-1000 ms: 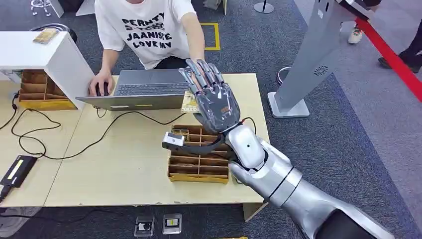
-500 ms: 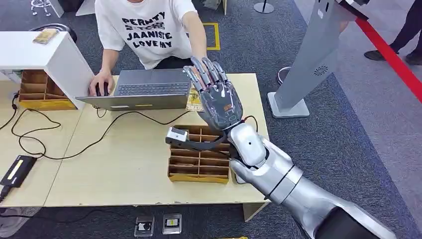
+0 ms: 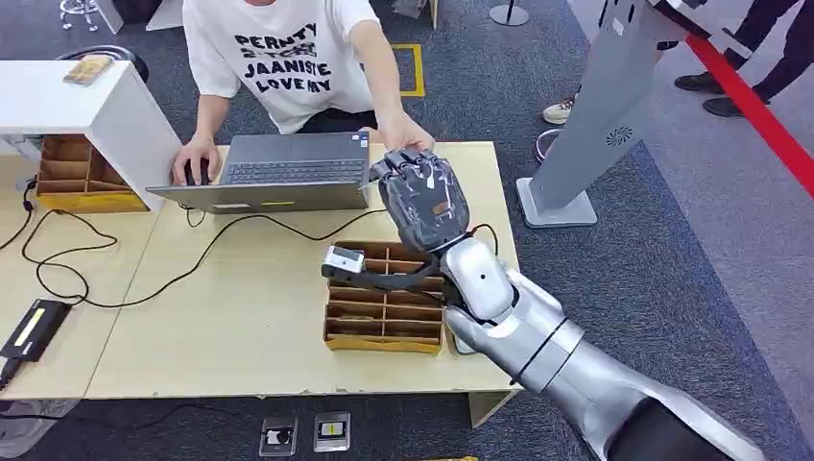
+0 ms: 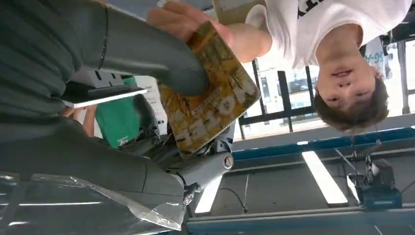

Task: Pass the card to the sensor for recognition and then transmit it.

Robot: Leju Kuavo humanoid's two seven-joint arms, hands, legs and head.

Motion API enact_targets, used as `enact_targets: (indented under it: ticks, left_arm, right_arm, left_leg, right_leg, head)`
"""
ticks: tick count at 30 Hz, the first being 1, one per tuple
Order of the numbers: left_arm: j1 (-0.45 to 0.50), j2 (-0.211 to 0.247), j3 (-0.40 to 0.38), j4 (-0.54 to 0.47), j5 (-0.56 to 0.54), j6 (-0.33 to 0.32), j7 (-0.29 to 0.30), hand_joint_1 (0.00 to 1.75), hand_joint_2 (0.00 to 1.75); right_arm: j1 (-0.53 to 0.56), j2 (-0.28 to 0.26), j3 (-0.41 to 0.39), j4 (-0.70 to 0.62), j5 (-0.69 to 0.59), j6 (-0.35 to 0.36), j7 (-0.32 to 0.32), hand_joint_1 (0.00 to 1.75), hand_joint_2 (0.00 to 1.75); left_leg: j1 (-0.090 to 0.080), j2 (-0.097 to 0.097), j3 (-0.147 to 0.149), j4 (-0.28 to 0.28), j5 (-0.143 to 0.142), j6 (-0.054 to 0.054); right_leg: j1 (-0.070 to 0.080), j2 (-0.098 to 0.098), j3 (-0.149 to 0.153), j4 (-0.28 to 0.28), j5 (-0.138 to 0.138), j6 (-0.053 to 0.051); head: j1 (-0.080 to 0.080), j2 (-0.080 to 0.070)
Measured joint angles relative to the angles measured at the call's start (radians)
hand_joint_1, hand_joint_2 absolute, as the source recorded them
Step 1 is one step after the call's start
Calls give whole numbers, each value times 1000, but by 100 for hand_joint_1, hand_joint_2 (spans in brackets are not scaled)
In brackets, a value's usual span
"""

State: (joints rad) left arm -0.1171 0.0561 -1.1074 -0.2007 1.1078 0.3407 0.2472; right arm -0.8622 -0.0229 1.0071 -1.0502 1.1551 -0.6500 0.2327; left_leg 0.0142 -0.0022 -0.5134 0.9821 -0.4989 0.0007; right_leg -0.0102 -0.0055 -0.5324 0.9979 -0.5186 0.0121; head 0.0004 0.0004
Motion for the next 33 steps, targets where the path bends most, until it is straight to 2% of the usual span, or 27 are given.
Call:
enact_targets:
  ticks: [17,25,29,33]
  left_arm:
    - [0,1,-16,0,3,-2,0,0,0]
    - [0,1,-16,0,11,-2,0,0,0]
    - [0,1,-16,0,14,-2,0,0,0]
    - [2,1,-17,0,21,-1,0,0,0]
  right_arm:
    - [-5,6,13,18,-46,-10,-14,175,175]
    - [2,3,-3,6,-300,-32,-72,175,175]
    - [13,-7,-28,-26,-419,-41,-97,175,175]
    - [46,-25,-74,-81,-592,-45,-134,175,175]
  left_leg:
    - [0,0,0,0,0,0]
    - [0,0,1,0,0,0]
    - [0,0,1,0,0,0]
    - [0,0,1,0,0,0]
  right_leg:
    - [0,0,0,0,0,0]
    - [0,0,0,0,0,0]
    - [0,1,0,0,0,0]
    - [0,1,0,0,0,0]
  head:
    - [0,0]
    - [0,0]
    - [0,0]
    - [0,0]
